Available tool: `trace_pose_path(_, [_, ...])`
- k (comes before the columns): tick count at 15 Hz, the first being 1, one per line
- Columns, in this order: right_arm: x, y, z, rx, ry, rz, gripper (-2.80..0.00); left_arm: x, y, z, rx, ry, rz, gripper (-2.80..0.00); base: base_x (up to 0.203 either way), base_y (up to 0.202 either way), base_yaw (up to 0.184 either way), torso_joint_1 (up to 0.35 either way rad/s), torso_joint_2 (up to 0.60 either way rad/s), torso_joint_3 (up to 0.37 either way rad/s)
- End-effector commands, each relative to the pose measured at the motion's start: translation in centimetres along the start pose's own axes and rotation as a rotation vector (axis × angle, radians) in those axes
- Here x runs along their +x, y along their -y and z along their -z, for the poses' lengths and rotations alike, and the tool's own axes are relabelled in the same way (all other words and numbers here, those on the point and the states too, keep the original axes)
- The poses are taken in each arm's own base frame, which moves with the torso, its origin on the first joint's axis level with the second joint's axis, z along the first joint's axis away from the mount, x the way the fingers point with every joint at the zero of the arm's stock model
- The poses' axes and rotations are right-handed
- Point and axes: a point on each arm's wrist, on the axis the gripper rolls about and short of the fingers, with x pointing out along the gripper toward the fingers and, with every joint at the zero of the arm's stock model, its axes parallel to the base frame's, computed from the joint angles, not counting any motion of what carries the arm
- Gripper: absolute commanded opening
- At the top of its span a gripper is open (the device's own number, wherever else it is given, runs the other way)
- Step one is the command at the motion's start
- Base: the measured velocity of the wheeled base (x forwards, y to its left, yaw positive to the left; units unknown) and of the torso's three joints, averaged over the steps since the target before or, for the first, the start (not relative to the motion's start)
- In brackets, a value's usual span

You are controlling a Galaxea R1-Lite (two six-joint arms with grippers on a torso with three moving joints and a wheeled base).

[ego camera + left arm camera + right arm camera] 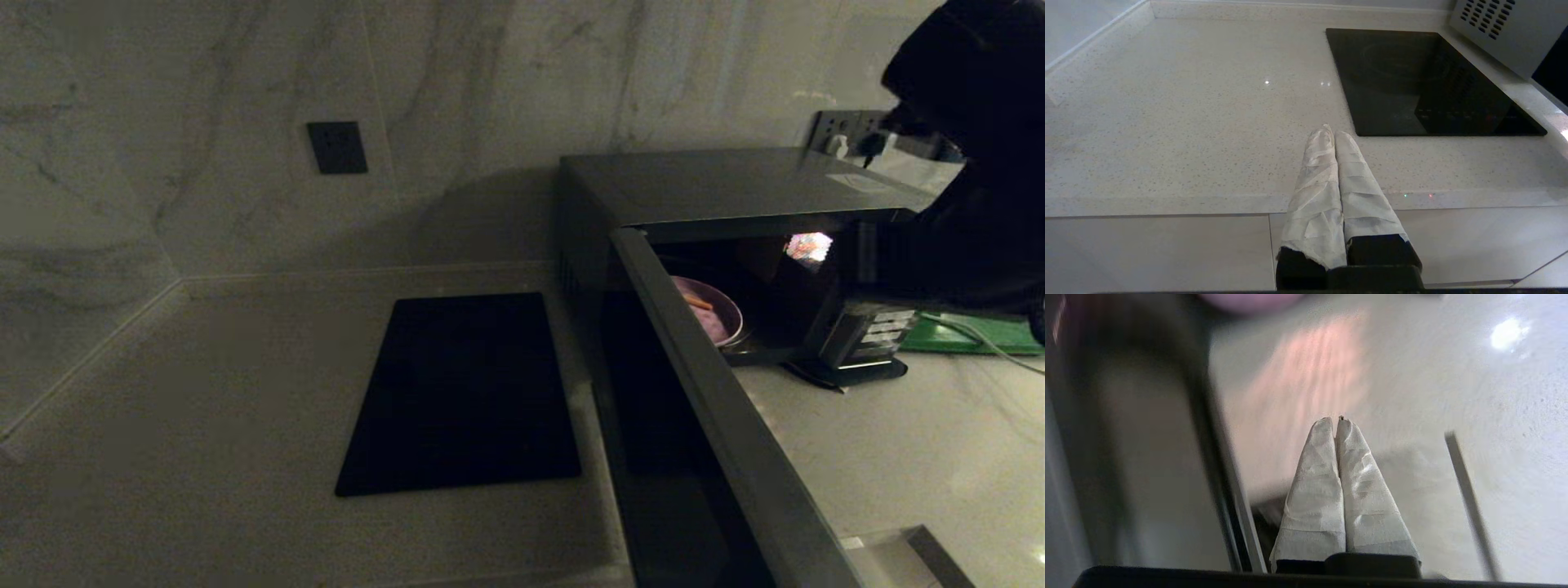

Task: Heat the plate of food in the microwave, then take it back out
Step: Take the plate out of the microwave

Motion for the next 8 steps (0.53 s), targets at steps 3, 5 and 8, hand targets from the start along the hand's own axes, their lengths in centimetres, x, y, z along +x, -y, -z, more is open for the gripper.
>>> trace_pose_path(3, [3.7,3.9,-2.1,0.24,0.132,-0.043,-2.8,0.0,0.0,0.0,-0.001,-0.001,-0.001,-2.8,0.0,0.0,0.0,0.0,0.0,0.0])
trace_pose_path(5, [4.9,4.2,-2.4,0.288,0.192,-0.104,-2.8,0.0,0.0,0.0,-0.001,-0.001,-0.001,-2.8,0.0,0.0,0.0,0.0,0.0,0.0])
trace_pose_path(8, [8.0,4.9,-4.6,0.314,0.221,-0.069,-2.8,0.0,0.0,0.0,-0.001,-0.001,-0.001,-2.8,0.0,0.0,0.0,0.0,0.0,0.0])
